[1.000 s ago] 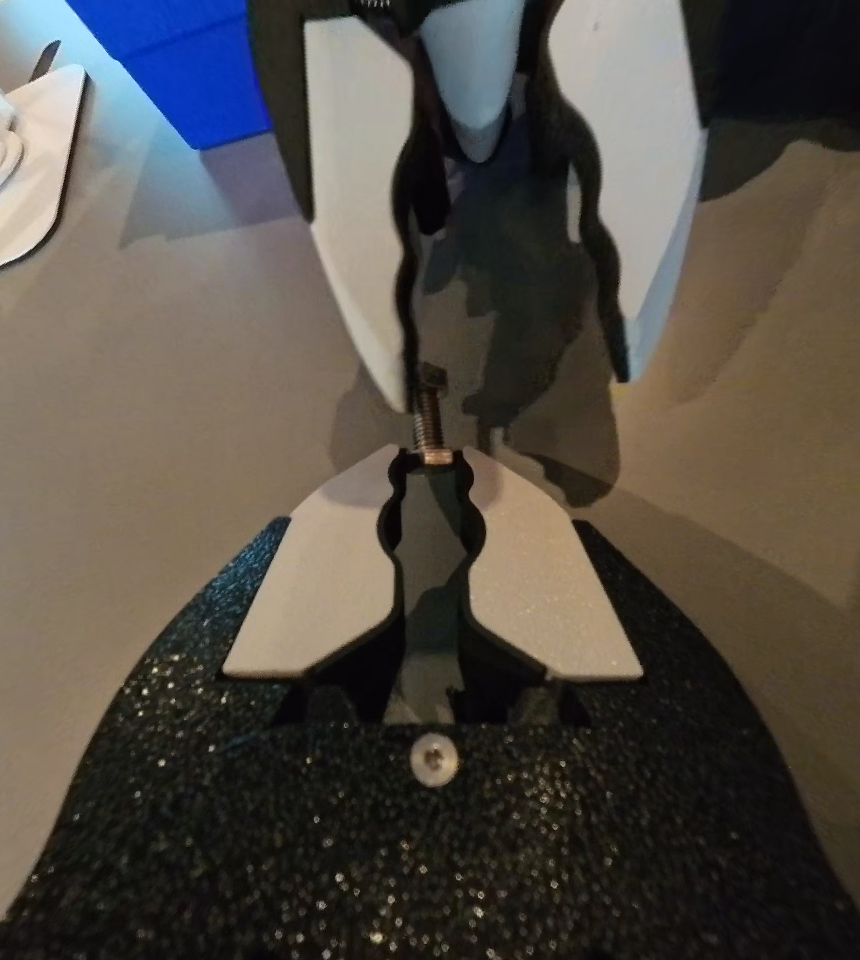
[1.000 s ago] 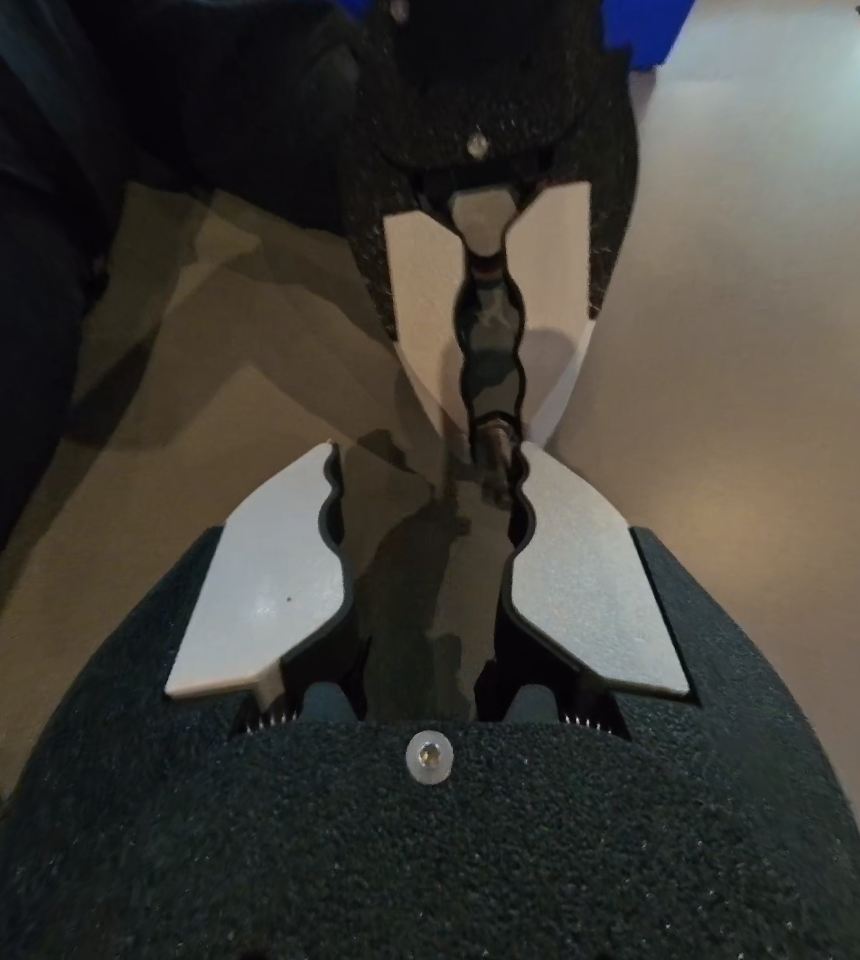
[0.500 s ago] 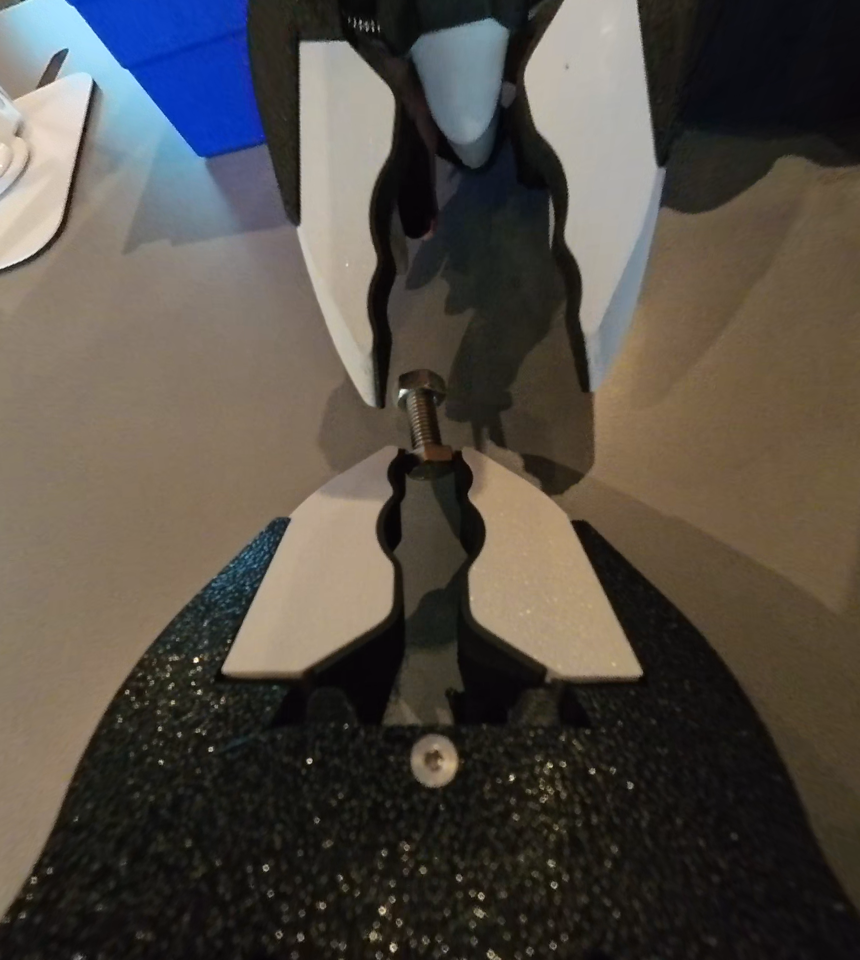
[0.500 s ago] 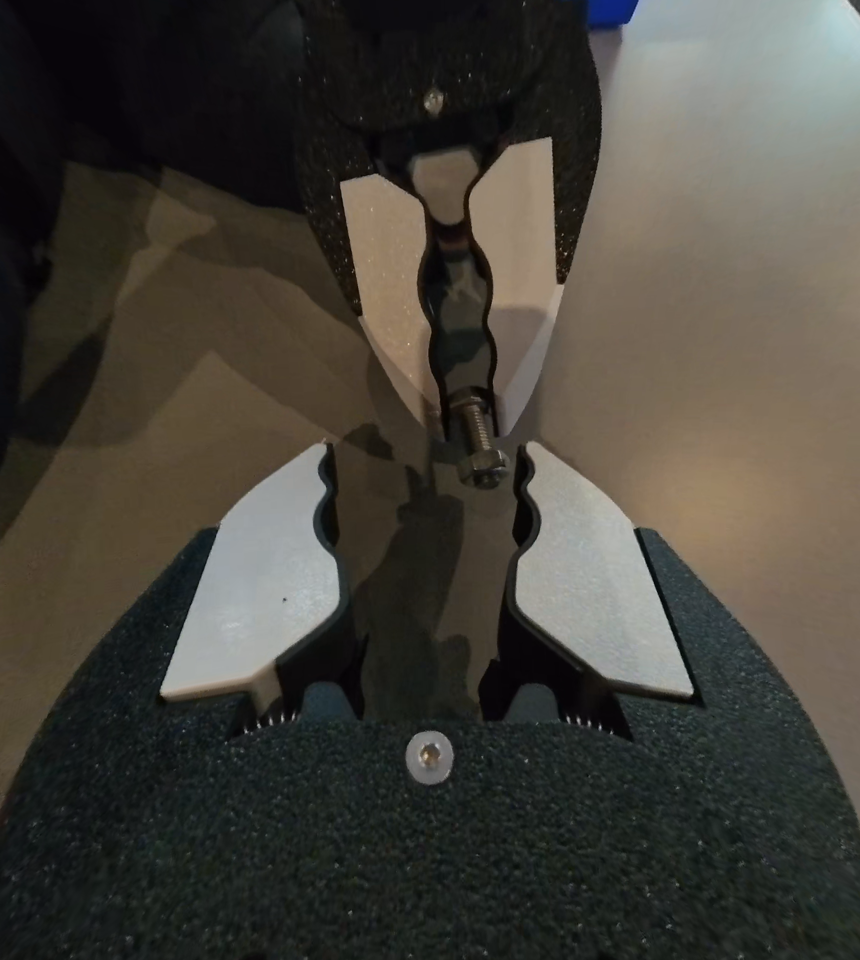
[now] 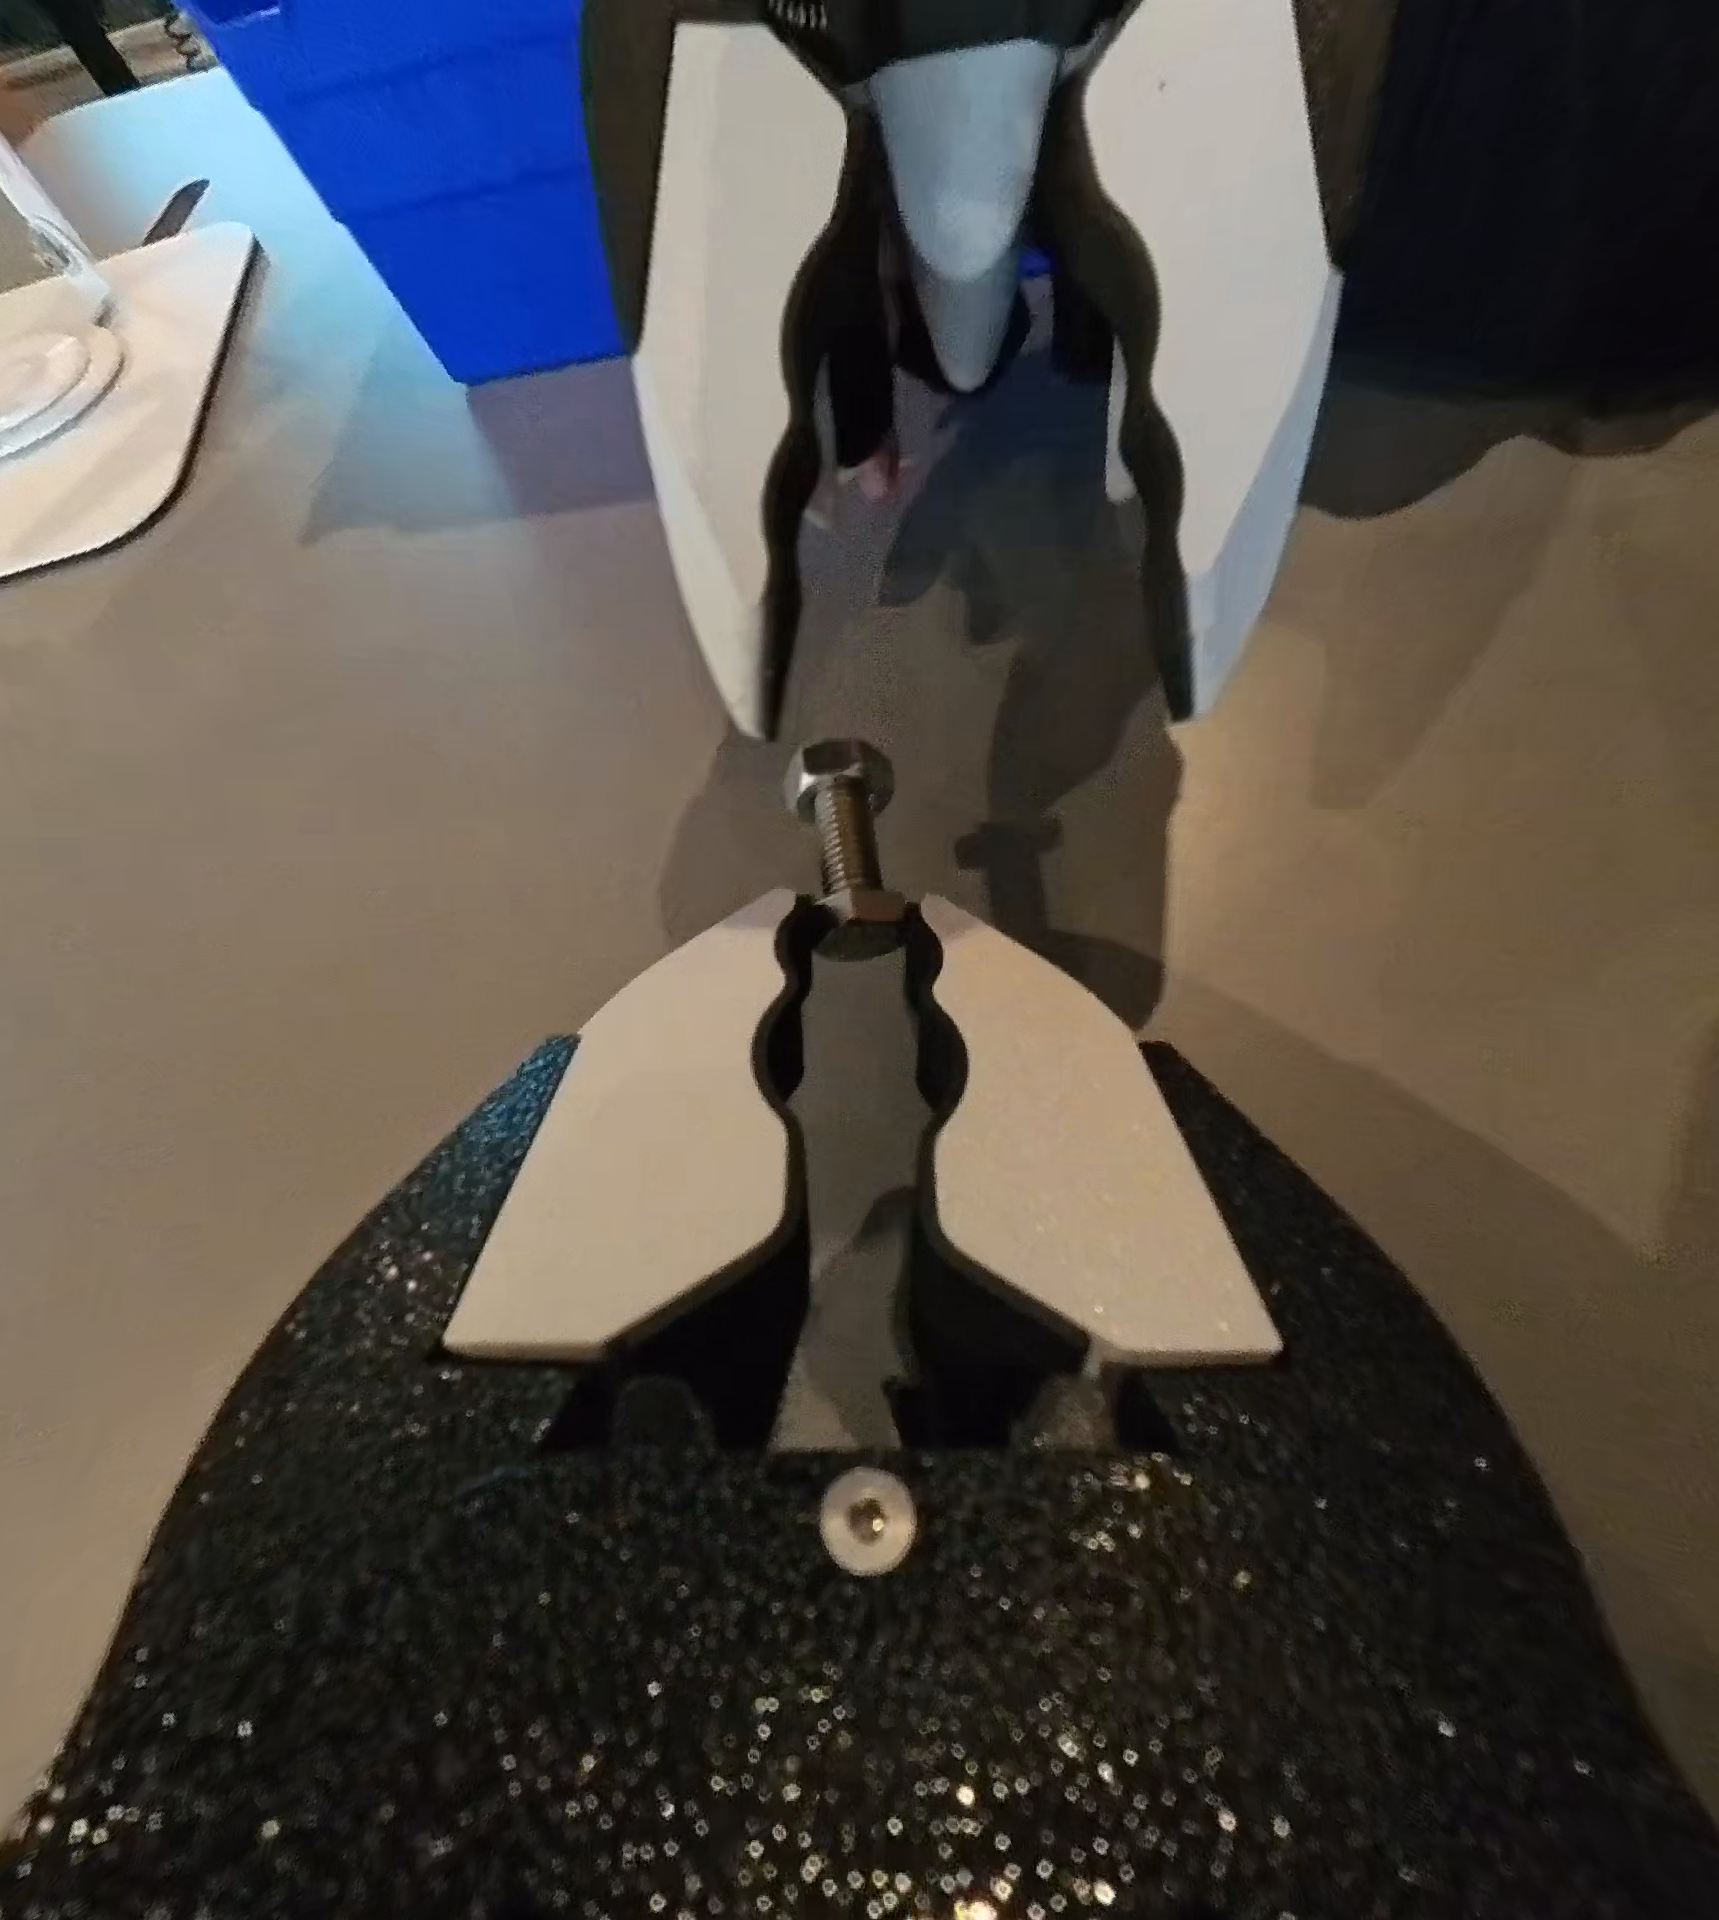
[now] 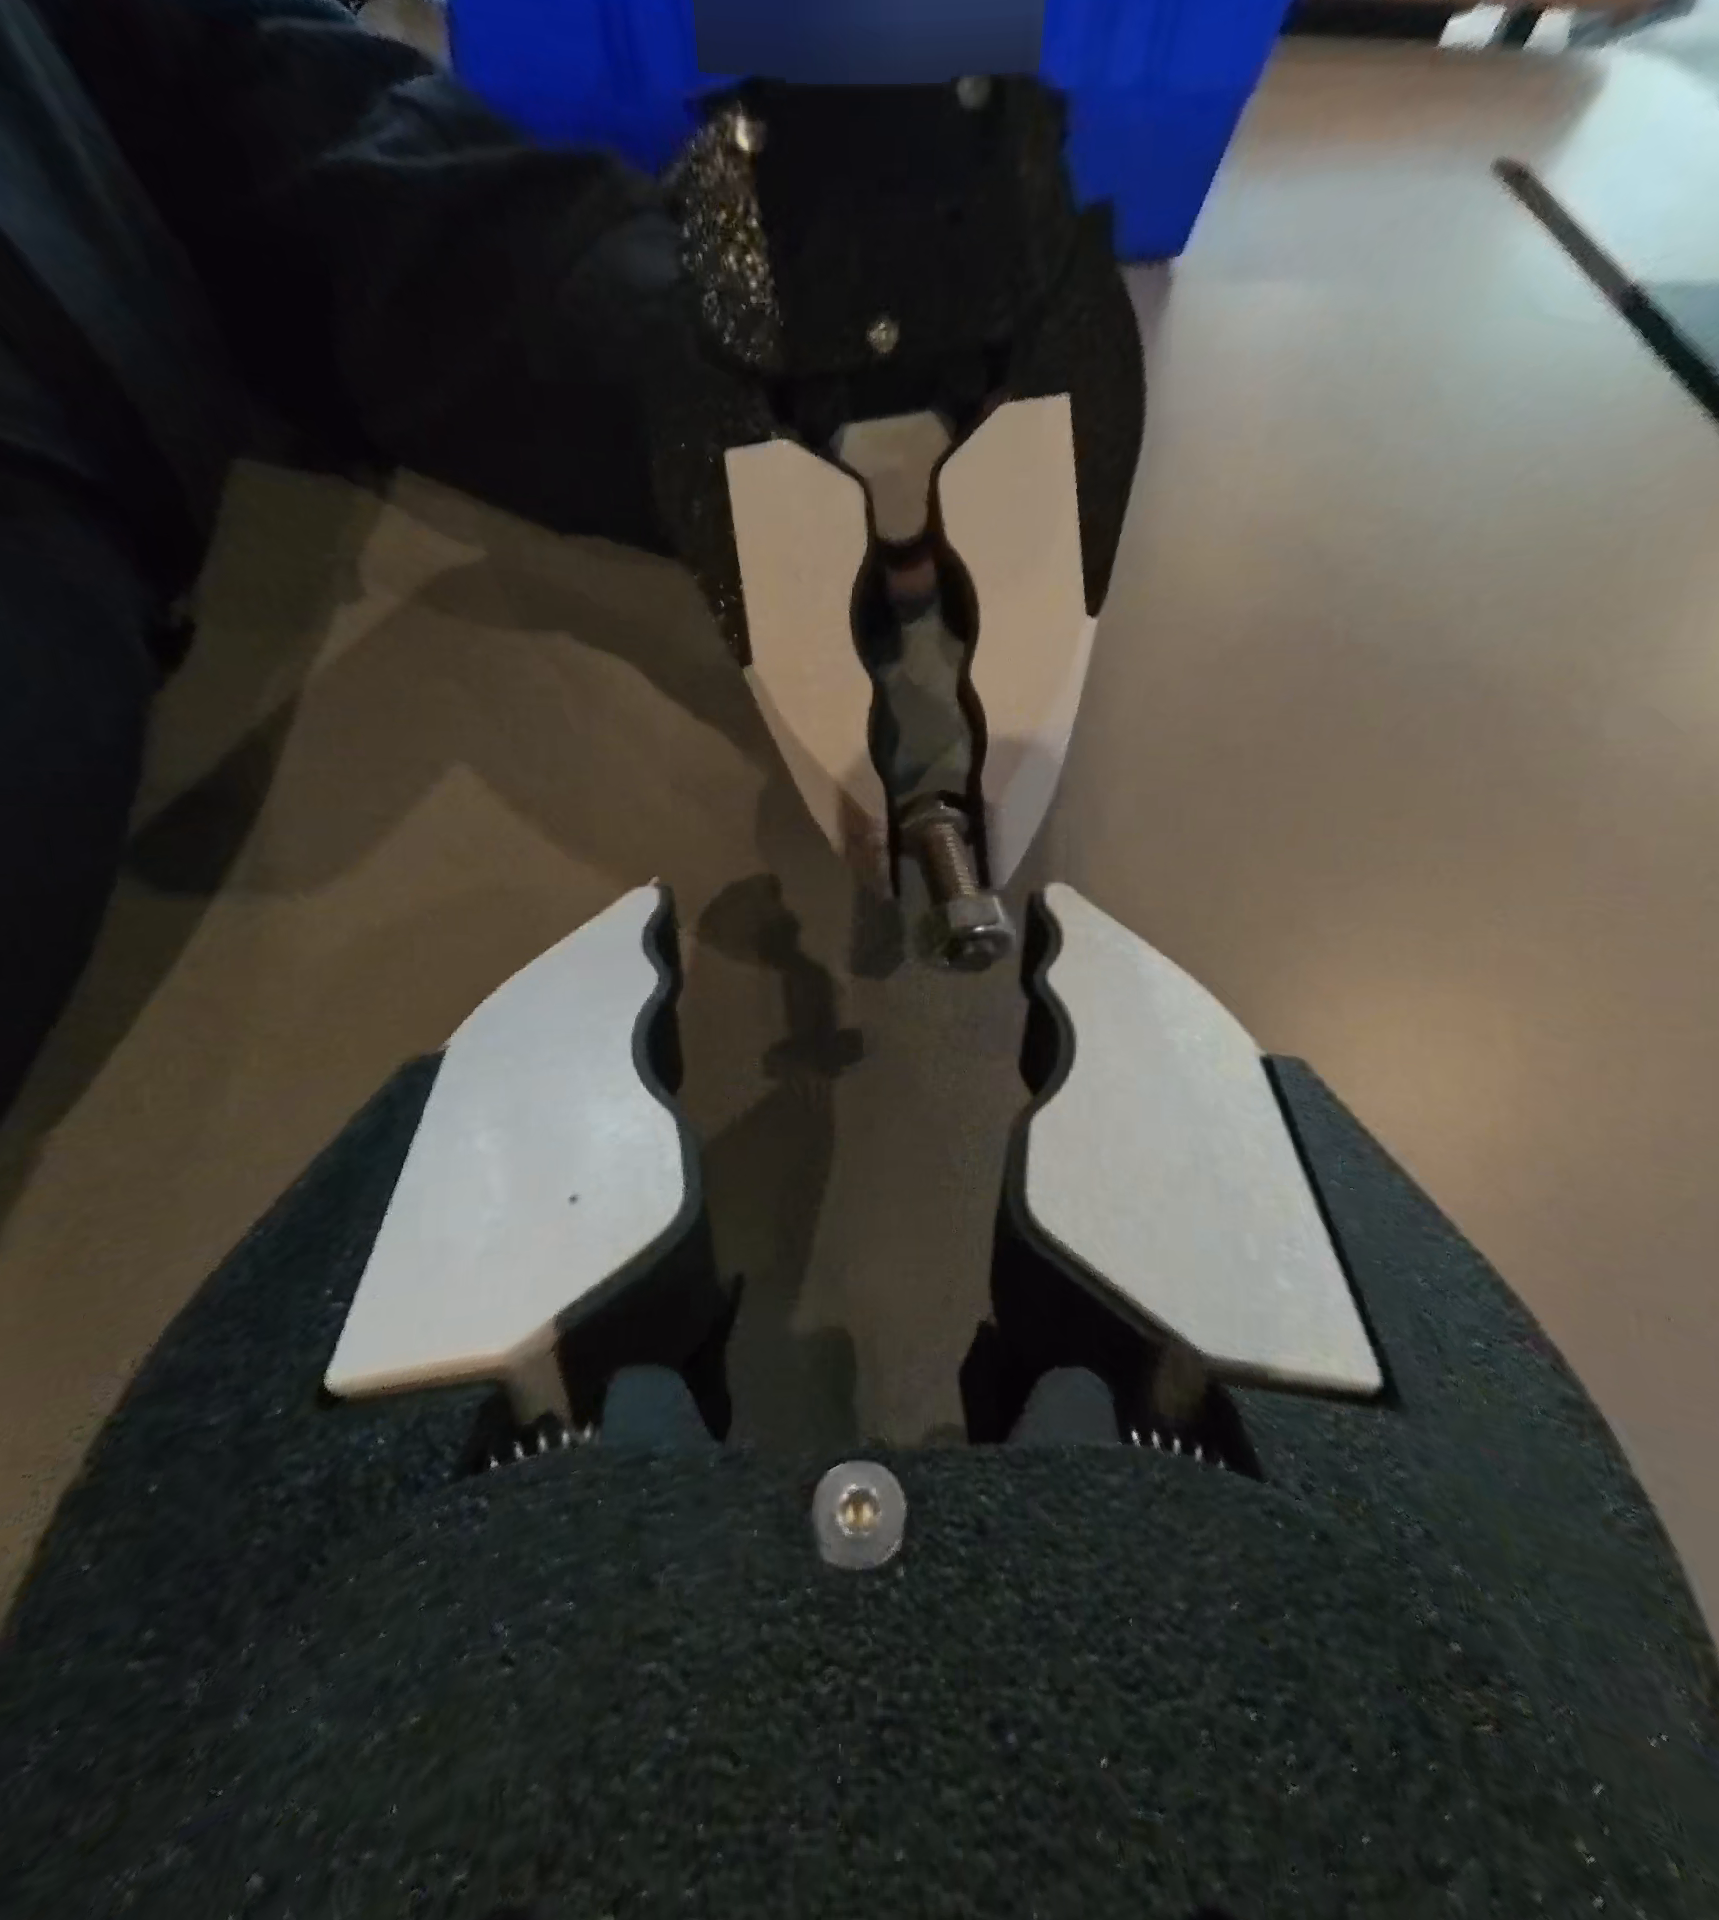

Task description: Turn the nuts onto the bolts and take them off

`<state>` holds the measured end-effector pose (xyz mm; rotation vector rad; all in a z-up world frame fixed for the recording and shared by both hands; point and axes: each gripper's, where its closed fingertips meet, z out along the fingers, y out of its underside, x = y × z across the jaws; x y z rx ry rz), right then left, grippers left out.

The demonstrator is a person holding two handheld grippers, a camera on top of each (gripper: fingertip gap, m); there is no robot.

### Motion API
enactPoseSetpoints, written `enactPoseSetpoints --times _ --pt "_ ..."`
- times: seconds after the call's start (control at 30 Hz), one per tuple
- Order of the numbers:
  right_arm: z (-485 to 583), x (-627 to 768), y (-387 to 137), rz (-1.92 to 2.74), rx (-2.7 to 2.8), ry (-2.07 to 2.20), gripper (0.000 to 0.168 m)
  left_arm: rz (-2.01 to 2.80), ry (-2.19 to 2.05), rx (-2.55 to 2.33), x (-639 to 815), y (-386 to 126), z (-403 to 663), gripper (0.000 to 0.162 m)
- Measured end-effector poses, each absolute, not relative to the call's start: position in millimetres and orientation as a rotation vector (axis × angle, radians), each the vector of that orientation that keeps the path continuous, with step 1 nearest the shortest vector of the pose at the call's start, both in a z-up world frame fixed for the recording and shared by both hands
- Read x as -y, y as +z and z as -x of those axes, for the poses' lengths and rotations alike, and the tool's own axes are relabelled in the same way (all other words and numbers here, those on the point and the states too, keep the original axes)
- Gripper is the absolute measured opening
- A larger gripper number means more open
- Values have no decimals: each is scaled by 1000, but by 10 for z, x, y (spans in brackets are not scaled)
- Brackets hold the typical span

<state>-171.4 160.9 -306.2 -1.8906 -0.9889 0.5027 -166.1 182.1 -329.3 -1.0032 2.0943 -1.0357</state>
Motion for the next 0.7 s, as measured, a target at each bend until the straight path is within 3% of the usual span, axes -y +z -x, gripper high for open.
enactPoseSetpoints --times 0.17,0.27,0.43,0.63,0.7 --pt "1754 -1583 -3129 1913 1029 500 63 994 -1036 -2101 -1812 -3296 1668 16" --pt "1811 -1461 -3032 1895 1034 649 42 992 -1019 -2110 -1810 -3313 1666 16" --pt "1746 -1620 -3033 1866 962 551 67 981 -1039 -2106 -1801 -3294 1676 16" --pt "1822 -1588 -3142 1901 1018 563 70 973 -1047 -2108 -1794 -3288 1683 16" --pt "1859 -1522 -3077 1867 1041 615 57 977 -1042 -2108 -1797 -3293 1680 17"
